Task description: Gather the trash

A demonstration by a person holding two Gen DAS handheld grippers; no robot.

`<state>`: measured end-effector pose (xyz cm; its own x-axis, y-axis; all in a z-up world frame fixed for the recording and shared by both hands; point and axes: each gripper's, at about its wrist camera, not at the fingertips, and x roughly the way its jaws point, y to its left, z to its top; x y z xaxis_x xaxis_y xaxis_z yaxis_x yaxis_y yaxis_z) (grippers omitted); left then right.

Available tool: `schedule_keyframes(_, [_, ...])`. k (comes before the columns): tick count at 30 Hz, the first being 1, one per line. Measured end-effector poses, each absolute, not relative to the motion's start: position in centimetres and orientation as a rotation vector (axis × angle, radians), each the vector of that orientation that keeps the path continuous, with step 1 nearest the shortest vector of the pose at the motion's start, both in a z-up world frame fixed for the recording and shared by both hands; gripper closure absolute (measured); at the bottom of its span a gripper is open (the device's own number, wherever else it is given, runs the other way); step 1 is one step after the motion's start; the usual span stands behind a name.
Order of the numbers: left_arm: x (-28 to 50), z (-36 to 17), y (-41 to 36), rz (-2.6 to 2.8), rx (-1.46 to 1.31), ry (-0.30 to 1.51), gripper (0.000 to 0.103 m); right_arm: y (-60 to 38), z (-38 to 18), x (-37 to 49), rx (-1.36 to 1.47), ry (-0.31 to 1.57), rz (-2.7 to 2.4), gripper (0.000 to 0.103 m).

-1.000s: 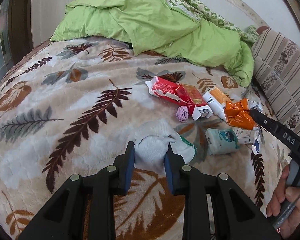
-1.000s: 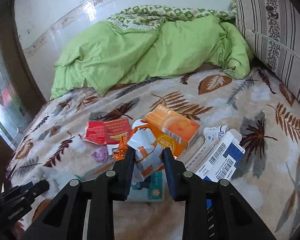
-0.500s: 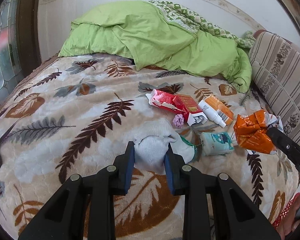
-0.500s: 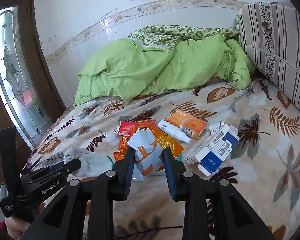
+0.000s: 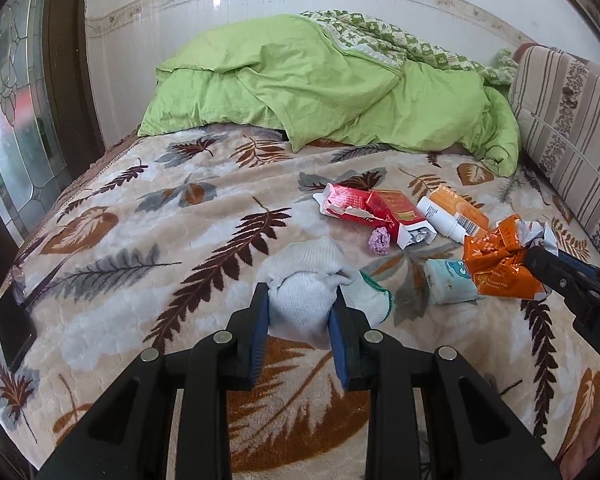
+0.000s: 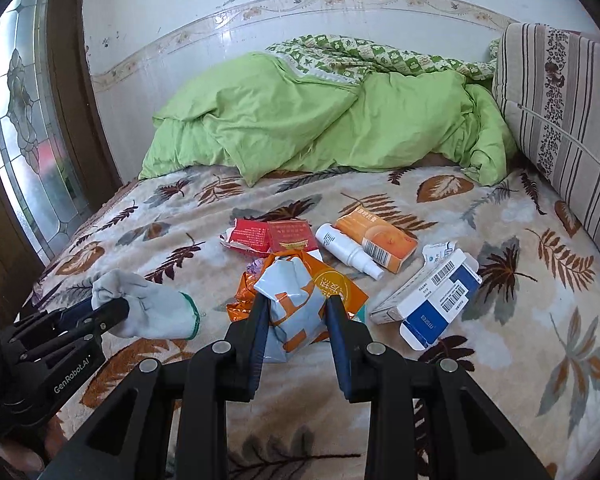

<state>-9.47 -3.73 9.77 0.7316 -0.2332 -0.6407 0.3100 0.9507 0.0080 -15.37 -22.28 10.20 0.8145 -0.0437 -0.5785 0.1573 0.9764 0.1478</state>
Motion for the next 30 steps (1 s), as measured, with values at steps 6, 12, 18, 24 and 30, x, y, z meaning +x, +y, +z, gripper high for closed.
schedule_keyframes(6, [-9.6, 10.0, -4.1, -0.284, 0.146, 0.661, 0.076, -22.6, 9.6, -14.9, 0.181, 0.646, -0.14, 0.072])
schedule_keyframes(12, [-9.7, 10.0, -4.3, -0.279, 0.15, 0.657, 0.076, -22.2, 9.1, -14.6, 0.142, 0.683, -0.164, 0.072])
schedule_keyframes(18, [-9.6, 10.0, -4.1, -0.269, 0.145, 0.658, 0.076, -21.6, 9.4, -14.7, 0.106, 0.672, -0.17, 0.072])
schedule_keyframes(24, [-9.7, 10.0, -4.0, -0.267, 0.145, 0.656, 0.076, -21.7, 9.4, -14.8, 0.121, 0.669, -0.166, 0.072])
schedule_keyframes(30, [-9.7, 10.1, -4.0, -0.265, 0.147, 0.653, 0.076, -21.7, 9.4, -14.8, 0.122, 0.668, -0.163, 0.072])
